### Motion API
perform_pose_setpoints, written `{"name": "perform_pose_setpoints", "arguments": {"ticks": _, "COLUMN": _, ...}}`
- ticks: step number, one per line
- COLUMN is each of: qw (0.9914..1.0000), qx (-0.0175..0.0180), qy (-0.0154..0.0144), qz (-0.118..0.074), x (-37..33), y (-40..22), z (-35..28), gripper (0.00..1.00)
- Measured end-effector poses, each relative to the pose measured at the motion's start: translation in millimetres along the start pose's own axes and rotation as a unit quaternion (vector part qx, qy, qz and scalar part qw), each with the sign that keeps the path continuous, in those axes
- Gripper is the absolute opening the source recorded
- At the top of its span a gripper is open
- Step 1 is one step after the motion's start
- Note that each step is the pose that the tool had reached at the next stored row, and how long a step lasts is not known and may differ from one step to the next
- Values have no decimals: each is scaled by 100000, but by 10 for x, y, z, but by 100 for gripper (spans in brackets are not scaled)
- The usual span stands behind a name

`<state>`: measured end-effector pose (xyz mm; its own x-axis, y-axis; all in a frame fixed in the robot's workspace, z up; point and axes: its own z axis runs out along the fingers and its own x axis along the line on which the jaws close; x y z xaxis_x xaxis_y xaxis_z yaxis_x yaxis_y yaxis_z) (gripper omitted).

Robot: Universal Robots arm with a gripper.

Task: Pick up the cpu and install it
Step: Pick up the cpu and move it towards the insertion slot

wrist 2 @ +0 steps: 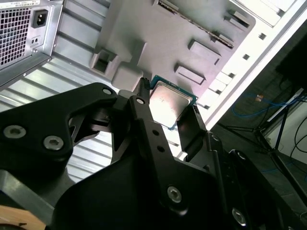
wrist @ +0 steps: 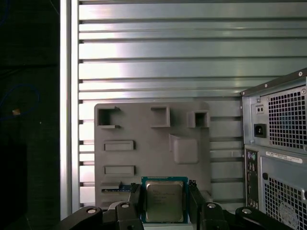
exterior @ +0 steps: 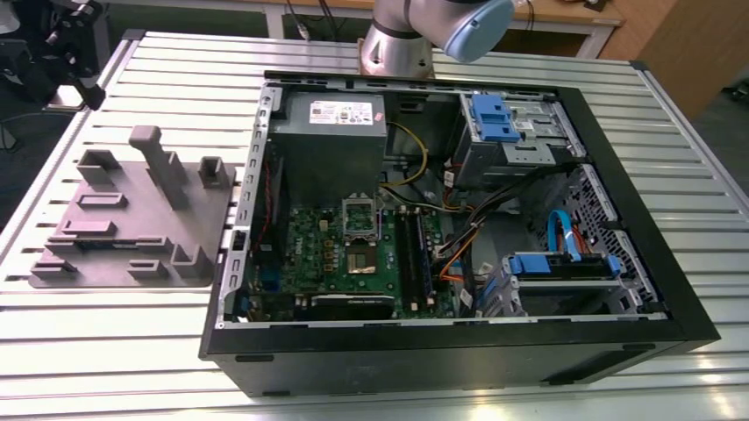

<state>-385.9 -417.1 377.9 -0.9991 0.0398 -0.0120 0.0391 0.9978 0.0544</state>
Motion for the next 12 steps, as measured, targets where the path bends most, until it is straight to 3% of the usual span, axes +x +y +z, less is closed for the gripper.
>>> {"name": "perform_pose_setpoints", "arguments": {"ticks": 12, "qw": 100000, "qx": 0, "qy": 1, "qz": 2, "x": -46, "y": 2, "z": 1, "gripper": 47}}
